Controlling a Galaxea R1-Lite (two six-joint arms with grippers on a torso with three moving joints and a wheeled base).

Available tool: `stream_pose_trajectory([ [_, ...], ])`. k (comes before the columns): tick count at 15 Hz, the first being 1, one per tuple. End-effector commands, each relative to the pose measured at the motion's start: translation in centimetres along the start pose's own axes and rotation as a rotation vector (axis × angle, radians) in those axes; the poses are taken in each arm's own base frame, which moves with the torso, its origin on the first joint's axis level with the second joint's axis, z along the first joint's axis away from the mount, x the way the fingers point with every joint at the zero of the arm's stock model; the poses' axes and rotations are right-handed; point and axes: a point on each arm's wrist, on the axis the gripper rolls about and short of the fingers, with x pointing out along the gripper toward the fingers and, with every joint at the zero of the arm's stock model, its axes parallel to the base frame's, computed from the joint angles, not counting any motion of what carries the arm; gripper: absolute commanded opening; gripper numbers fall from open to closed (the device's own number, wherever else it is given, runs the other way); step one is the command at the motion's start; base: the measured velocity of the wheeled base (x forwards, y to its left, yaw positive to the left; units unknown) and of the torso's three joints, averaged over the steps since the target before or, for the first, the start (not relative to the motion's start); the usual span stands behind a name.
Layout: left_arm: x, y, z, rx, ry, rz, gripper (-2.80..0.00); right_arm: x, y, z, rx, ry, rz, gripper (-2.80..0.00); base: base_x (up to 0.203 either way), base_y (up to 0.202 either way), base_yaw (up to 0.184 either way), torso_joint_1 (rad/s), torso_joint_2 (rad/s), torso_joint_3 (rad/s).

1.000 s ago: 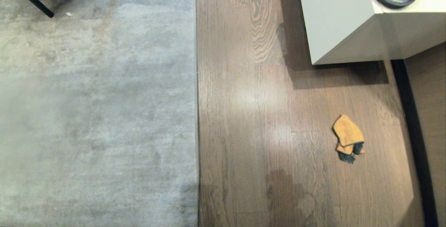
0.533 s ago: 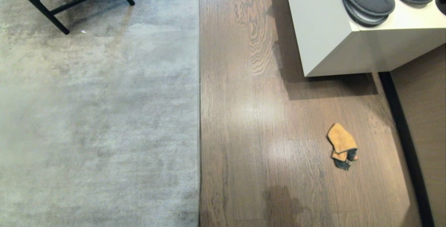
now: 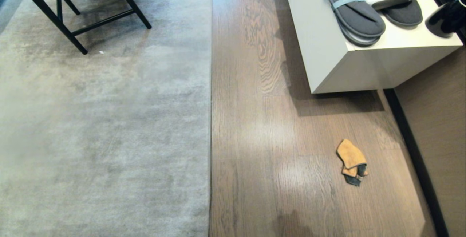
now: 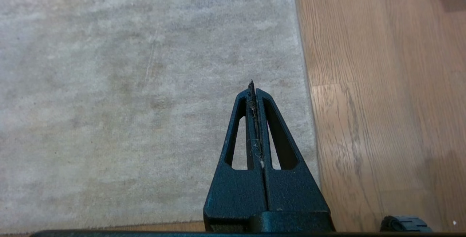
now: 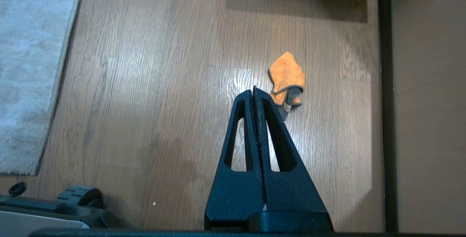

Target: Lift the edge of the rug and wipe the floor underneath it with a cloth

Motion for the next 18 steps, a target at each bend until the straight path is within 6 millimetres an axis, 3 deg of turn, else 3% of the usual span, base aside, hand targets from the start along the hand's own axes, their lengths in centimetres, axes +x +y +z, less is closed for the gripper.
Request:
stream_pose_trajectory([
  [1, 0.0, 0.0, 0.01, 0.0, -0.001, 0.002, -2.8, 0.01, 0.0, 0.01, -0.001, 0.001, 0.002, -2.8, 0.0, 0.0, 0.0, 0.002, 0.0, 0.207],
  [18, 0.0, 0.0, 0.01, -0.002, -0.001, 0.002, -2.8, 0.01, 0.0, 0.01, -0.001, 0.001, 0.002, -2.8, 0.0, 0.0, 0.0, 0.001, 0.0, 0.202],
])
